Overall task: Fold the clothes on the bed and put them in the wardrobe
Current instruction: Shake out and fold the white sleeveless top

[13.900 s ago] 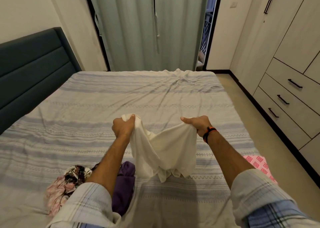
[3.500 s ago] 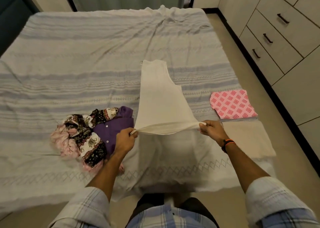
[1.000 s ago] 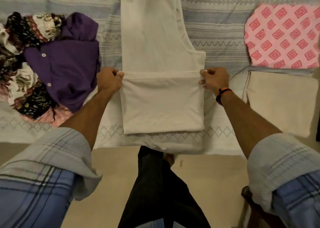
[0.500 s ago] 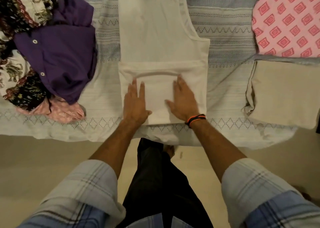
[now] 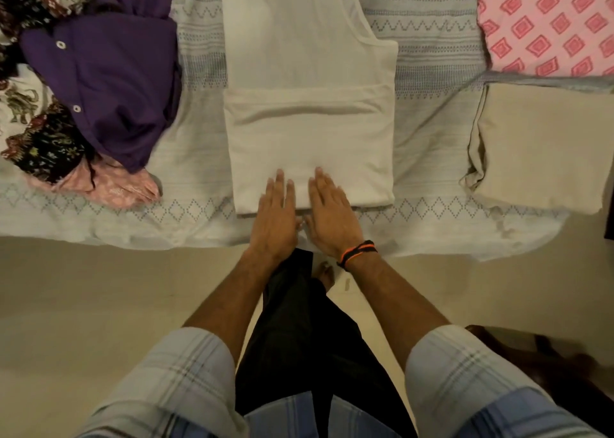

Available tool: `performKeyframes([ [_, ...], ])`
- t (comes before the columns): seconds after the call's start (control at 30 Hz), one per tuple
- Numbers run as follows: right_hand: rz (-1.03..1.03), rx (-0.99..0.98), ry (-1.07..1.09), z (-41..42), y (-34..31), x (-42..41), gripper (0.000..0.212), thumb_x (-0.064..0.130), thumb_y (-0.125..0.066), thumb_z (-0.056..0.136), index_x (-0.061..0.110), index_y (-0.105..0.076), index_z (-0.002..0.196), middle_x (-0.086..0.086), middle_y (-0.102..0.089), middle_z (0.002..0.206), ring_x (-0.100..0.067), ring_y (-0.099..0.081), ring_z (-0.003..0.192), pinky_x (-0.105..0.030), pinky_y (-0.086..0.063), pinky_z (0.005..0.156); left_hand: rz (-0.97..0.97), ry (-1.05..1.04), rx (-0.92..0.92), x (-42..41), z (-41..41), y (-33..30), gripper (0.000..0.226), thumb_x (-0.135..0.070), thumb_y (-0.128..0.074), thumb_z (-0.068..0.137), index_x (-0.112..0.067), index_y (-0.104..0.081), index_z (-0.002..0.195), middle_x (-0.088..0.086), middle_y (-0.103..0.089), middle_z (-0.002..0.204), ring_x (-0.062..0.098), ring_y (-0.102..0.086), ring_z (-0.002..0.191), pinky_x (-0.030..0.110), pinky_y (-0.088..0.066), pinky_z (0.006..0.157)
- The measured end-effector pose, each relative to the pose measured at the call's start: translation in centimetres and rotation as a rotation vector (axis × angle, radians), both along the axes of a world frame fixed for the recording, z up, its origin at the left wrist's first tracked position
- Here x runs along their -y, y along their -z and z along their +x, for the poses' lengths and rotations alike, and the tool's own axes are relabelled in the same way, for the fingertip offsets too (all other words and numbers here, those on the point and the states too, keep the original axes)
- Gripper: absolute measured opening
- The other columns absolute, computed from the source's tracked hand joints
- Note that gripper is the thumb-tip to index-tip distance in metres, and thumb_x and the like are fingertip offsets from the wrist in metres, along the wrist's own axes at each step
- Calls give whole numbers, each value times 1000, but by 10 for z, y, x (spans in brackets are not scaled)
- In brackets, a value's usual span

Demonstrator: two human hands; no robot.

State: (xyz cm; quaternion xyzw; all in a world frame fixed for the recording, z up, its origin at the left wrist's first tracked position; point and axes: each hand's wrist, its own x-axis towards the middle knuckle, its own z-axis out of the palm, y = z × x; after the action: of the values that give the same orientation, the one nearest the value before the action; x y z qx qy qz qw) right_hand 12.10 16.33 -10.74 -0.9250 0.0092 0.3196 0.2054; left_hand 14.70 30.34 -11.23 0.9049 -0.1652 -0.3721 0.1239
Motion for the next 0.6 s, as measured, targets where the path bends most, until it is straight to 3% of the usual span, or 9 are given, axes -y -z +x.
performKeyframes([
  [0.17,-53,-17,79,-28,0,63,74,30,-47,99,0,-8,155,-15,4,164,-25,2,153,-42,-7,124,64,-34,-15,-60,-7,8,73,-28,-41,103,-3,4,155,11,18,162,31,12,150,52,-13,121],
  [0.27,-91,-52,98,-31,-5,85,72,29,-44,101,3,-7,156,-11,6,165,-23,0,153,-47,-10,123,104,-15,2,-75,-3,2,69,-34,-38,103,-5,-4,156,8,11,164,35,4,150,53,-11,121],
  [0.4,-247,33,93,-18,-12,62,68,25,-55,92,1,-28,149,-19,-15,162,-29,-16,150,-50,-14,121,220,19,170,-47,-1,-9,73,-44,-43,99,-1,-19,152,17,-6,163,38,-2,150,53,-1,120],
  [0.5,-259,120,-26,-11,-3,42,67,12,-62,81,0,-39,143,-22,-28,157,-34,-26,146,-51,-20,120,137,107,233,-19,3,-4,79,-28,-59,93,1,-14,152,20,-5,162,40,-3,149,52,-8,122],
  [0.6,-261,125,-64,-2,8,37,69,6,-59,80,-2,-36,145,-24,-27,157,-37,-28,145,-50,-27,118,113,157,223,-1,12,6,86,-5,-58,86,1,-4,154,21,5,162,43,3,149,54,-7,121],
])
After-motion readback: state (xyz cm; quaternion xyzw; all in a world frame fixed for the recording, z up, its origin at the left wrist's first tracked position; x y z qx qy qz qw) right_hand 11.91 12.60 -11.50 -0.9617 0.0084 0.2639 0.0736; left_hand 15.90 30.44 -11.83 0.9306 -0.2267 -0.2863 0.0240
